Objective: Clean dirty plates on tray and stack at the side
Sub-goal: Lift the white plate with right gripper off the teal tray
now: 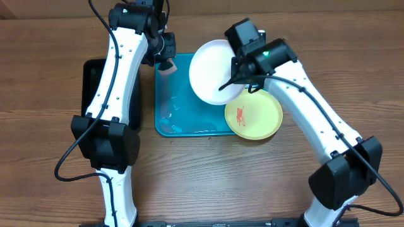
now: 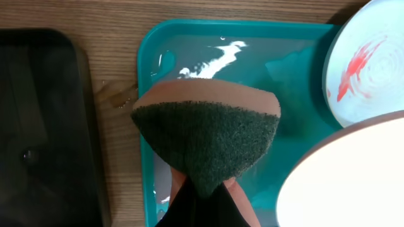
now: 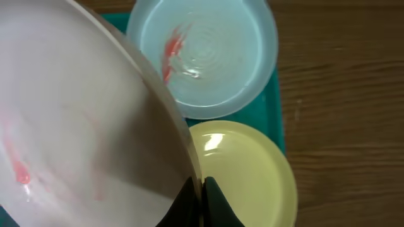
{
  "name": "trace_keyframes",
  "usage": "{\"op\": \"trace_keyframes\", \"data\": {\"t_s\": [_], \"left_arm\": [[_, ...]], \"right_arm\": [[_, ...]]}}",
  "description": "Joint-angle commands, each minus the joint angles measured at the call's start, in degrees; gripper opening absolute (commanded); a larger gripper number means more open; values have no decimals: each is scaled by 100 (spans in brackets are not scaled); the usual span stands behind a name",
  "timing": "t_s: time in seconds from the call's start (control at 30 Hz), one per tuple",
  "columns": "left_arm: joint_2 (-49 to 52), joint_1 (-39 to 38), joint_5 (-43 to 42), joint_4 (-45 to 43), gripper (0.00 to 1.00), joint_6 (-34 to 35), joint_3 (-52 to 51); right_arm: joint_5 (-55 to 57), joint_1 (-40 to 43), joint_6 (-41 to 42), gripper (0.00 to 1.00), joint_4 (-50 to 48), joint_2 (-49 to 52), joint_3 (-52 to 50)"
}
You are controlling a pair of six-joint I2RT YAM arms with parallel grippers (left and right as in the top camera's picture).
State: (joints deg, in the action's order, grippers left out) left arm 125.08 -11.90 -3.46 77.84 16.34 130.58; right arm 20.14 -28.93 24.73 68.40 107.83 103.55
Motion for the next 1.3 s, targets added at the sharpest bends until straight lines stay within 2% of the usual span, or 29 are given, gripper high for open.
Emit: {"op": "trace_keyframes", "data": {"t_s": [0.0, 0.13, 0.37, 0.6, 1.27], "left_arm": [[17, -11, -61, -7, 4, 44, -37], [17, -11, -63, 11, 4, 61, -37], [17, -11, -59, 46, 4, 59, -37], [17, -9, -61, 44, 4, 59, -37], [17, -11, -59, 81, 4, 59, -37]], "right_arm": [[1786, -431, 542, 4, 164, -101, 118], [2769, -966, 887, 4, 354, -101, 116], [3692, -1480, 1803, 4, 822, -101, 109], [3790, -1484, 2050, 4, 1043, -101, 109], [3960, -1484, 2028, 4, 1010, -101, 109]]}}
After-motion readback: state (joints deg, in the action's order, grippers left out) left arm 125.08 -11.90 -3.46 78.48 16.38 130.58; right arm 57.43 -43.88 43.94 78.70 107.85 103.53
